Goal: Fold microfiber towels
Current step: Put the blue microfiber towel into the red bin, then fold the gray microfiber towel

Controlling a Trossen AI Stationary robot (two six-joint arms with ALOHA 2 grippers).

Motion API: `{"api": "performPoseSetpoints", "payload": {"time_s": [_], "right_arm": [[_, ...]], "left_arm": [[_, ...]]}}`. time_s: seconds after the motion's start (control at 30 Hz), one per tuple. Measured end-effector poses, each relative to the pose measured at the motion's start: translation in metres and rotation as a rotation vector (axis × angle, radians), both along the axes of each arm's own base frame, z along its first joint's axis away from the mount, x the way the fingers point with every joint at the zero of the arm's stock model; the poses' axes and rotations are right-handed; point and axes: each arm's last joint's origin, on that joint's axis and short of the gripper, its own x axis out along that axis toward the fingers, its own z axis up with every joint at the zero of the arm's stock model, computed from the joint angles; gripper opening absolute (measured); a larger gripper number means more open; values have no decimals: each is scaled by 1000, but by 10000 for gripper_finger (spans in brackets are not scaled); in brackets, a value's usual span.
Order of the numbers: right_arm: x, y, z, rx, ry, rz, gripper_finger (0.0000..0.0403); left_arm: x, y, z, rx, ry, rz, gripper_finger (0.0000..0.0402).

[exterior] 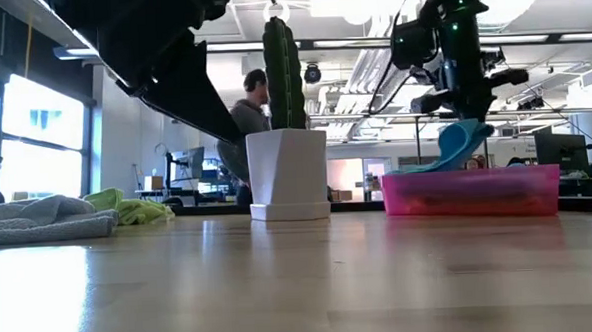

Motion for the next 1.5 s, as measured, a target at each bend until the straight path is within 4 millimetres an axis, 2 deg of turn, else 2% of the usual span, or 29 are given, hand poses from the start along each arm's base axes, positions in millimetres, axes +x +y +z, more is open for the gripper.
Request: {"api": "performPoseSetpoints", "payload": {"time_s": [0.23,0.37,0.77,0.93,1.07,1.2,1.3,1.5], "right_arm": [[-4,16,1,22,73,-75,0],[-1,19,0,28,80,-7,9],[-5,22,1,132,217,216,153],[-8,30,2,210,301,310,171],[-3,39,2,242,319,405,172],[9,55,1,235,318,545,172],[20,72,0,207,313,678,172],[46,119,-1,95,215,918,172]], "left_arm": [[-4,-10,0,28,-9,-16,135],[-5,-12,1,46,-19,-12,135],[-6,-11,0,33,-6,1,135],[-7,-2,-2,70,21,38,135],[-9,13,-1,90,54,119,135],[-19,36,-1,96,147,237,135],[-31,52,-4,35,263,338,135],[-55,61,-6,-119,545,456,135]]}}
